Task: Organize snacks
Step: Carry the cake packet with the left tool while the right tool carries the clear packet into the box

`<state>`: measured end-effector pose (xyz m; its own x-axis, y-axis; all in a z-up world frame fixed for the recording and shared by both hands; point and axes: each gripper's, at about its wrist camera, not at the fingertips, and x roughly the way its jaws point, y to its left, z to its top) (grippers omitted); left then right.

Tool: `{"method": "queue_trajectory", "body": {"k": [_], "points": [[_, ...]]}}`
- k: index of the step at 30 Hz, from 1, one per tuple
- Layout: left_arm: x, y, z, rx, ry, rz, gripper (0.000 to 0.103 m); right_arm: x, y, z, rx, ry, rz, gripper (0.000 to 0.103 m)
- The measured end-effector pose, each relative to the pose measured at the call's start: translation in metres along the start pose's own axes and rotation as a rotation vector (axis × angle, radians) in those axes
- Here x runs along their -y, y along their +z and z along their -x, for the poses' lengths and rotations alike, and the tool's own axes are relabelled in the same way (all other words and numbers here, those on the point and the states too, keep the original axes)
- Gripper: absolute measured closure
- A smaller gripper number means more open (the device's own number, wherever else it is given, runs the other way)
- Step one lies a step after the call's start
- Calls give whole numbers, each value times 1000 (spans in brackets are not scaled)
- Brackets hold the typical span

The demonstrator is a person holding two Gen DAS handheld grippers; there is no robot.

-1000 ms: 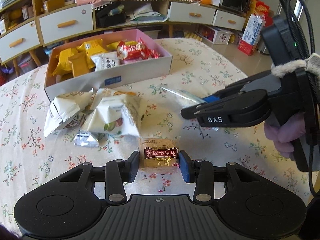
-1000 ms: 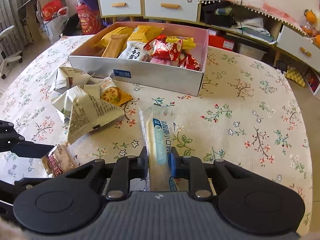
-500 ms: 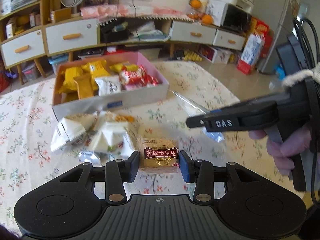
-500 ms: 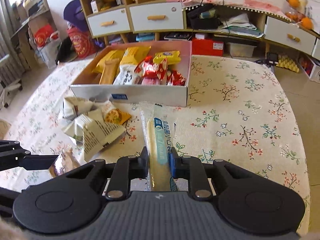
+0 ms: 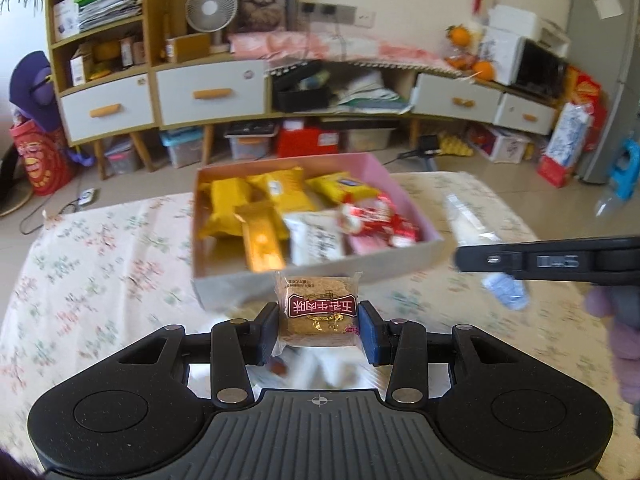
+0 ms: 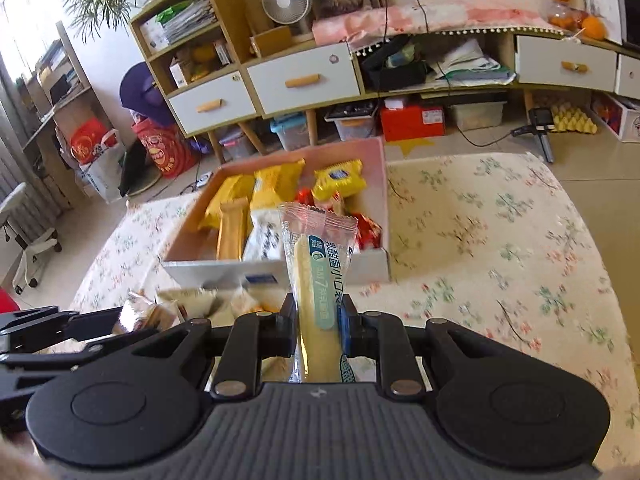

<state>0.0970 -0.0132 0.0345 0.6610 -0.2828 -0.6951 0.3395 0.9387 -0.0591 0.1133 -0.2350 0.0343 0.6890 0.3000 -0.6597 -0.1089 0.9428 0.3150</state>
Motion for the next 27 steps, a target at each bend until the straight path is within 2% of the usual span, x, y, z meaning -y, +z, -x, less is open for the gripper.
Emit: {"method": "queue_trajectory", "body": {"k": [7,11,14,19,27], "points": [[-30,26,-51,-43,43,23,64,-6,27,-28,26,28,27,85],[-38,29,-76,-61,65,-21,63,-6,43,-51,24,71,4,85],[-43,33,-83,-36,59,-45,63,-10,55,-69,20,57,30,85],[-49,34,-103,-60,71,-74,63,-16,69,-88,16,31,80,85],[-49,31,-113,-40,69,-97,64,-21,74,-106,2,-1,120,85]]}}
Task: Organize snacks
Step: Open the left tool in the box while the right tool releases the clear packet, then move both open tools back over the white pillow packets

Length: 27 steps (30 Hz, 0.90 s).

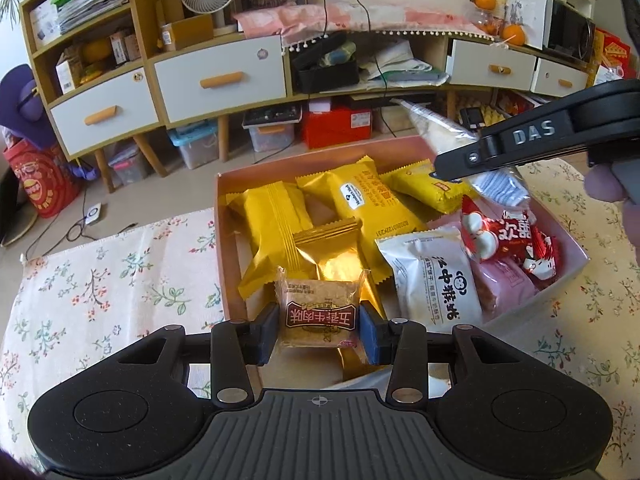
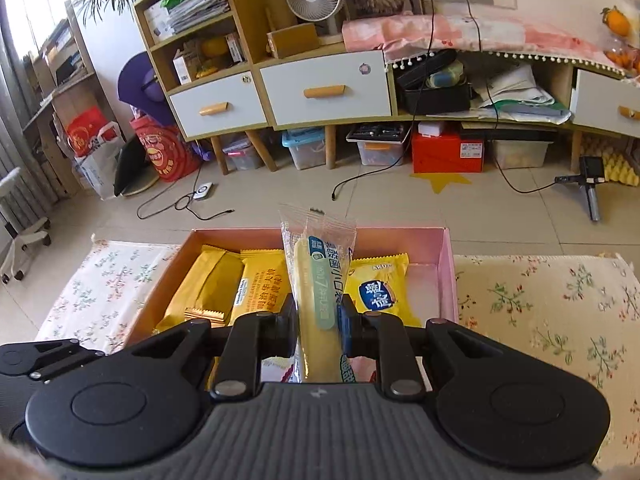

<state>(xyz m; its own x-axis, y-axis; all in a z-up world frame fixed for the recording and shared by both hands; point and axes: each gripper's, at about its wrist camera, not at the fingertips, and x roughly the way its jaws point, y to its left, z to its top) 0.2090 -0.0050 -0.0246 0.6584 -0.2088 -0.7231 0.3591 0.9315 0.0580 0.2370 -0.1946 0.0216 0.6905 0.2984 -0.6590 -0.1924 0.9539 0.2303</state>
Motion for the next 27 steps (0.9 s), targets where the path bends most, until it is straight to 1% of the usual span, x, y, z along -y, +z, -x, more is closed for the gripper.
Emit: {"method": "queue_trajectory", "body": {"k": [2,4,6,7,8,11,13,15,17,21,23,24,27], "points": [[1,1,0,5,-2,-4,63,-3,1,-2,-6,-3,6,85],[1,1,2,15,-8,-16,60,-6,2,-5,-9,-12,17,83],[2,2,4,14,-24,-25,52,-6,4,-5,-6,-20,11,77],[3,2,7,17,-29,-26,44,-6,5,-3,1,-21,5,68],[4,2,9,21,-30,-26,36,-6,5,-1,6,-16,-2,64],[8,3,16,26,-34,-34,28,-4,5,10,13,-13,-5,59],[11,2,21,18,-38,-33,26,-3,5,16,18,-18,-10,49],[14,2,26,12,-43,-23,25,-1,3,26,20,-27,-14,45],[19,0,33,11,-55,-17,22,0,-1,36,19,-35,-15,41],[32,-7,47,6,-61,-32,20,0,-12,55,14,-66,2,32],[38,-10,55,-1,-60,-37,19,2,-17,64,11,-84,5,31],[41,-12,59,-4,-63,-36,19,2,-20,69,11,-90,4,28],[47,-19,73,-6,-71,-20,15,4,-29,83,10,-106,1,24]]}}
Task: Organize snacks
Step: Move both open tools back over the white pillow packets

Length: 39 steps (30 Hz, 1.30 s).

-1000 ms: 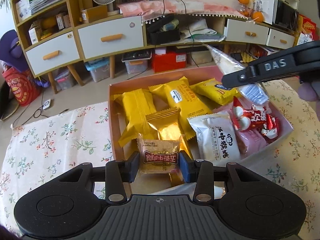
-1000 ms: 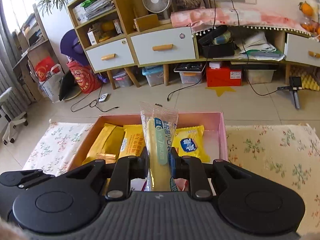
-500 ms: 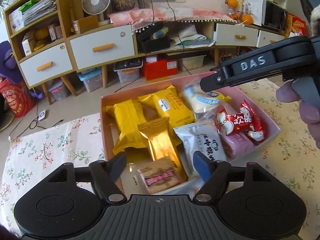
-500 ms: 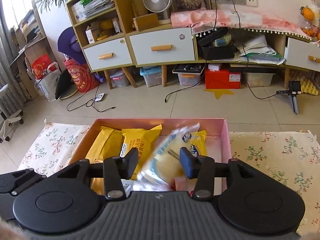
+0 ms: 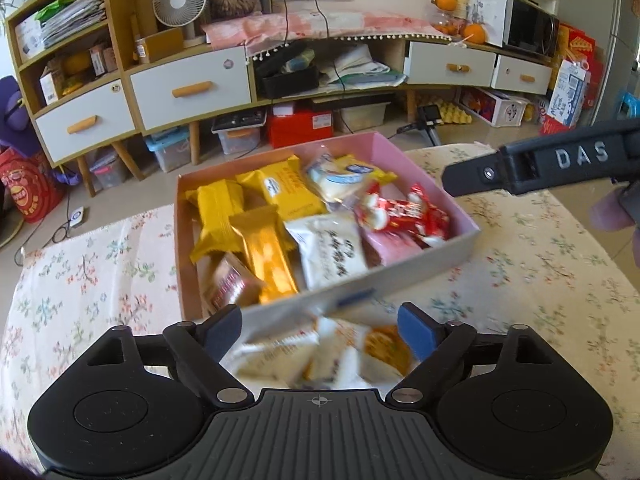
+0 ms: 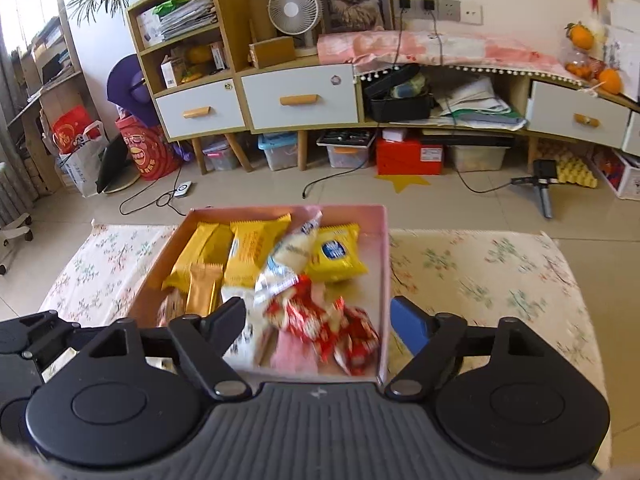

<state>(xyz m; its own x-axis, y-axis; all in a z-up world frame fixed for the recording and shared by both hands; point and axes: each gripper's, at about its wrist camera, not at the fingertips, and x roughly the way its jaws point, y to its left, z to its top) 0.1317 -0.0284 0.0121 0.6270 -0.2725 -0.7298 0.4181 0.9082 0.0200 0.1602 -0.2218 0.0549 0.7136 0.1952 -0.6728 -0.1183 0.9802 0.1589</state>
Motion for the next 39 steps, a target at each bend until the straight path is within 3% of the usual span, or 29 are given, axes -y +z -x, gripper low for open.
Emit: {"method": "queue_trajectory", "body": {"k": [10,20,30,39], "points": [[20,-26,42,-7,25,34,9,-3,-32,37,-5,-39,-26,11],[22,-59,67,20,37,113,7,-11,-71,52,1,-51,-57,7],[11,-86,59,12,37,97,6,-15,-101,50,-24,-76,70,5],[10,-100,39,46,-11,38,6,-6,-110,37,-35,-76,49,2]]}}
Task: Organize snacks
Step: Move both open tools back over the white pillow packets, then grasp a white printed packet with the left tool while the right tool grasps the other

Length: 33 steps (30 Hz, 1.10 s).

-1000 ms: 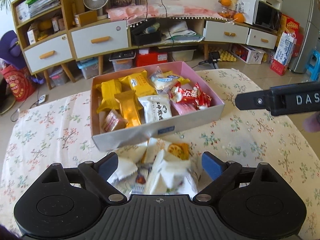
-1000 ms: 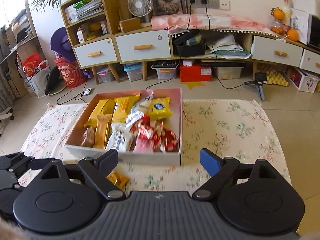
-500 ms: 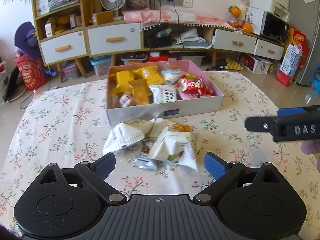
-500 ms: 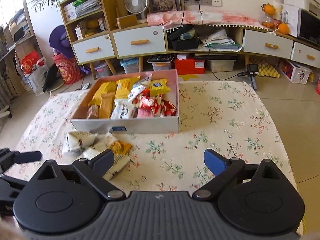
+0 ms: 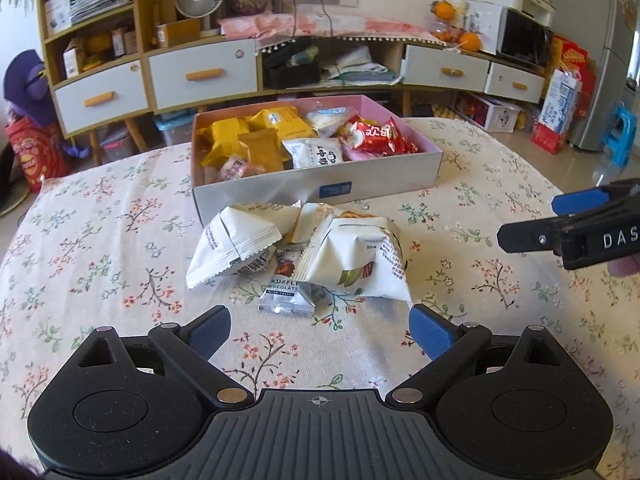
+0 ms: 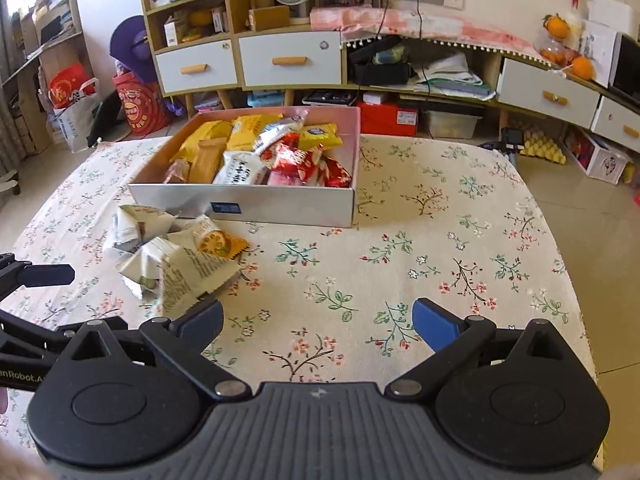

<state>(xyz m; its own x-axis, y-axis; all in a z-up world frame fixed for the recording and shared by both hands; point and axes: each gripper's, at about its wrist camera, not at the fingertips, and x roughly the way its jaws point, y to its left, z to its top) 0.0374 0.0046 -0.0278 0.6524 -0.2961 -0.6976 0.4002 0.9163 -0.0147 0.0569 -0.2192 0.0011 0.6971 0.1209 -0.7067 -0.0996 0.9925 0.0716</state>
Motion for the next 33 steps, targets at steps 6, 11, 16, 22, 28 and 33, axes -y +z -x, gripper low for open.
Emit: {"method": "queue_trajectory", "body": {"k": [6,11,16,22,28,33], "points": [[-3,0,-8,-4,-18,-6,6,-2,-1,-8,-6,31,16,2],[-7,1,-15,-6,-35,0,6,-7,2,-16,-5,45,52,2],[-8,5,-20,1,-62,-10,6,-9,8,-26,-8,74,49,2],[-22,8,-19,-15,-76,-38,8,-15,13,-30,-2,182,48,2],[-42,7,-5,19,-44,-80,8,-29,18,-31,-8,297,64,2],[-61,12,-10,31,7,-58,8,-45,19,-35,-17,312,112,3]]}}
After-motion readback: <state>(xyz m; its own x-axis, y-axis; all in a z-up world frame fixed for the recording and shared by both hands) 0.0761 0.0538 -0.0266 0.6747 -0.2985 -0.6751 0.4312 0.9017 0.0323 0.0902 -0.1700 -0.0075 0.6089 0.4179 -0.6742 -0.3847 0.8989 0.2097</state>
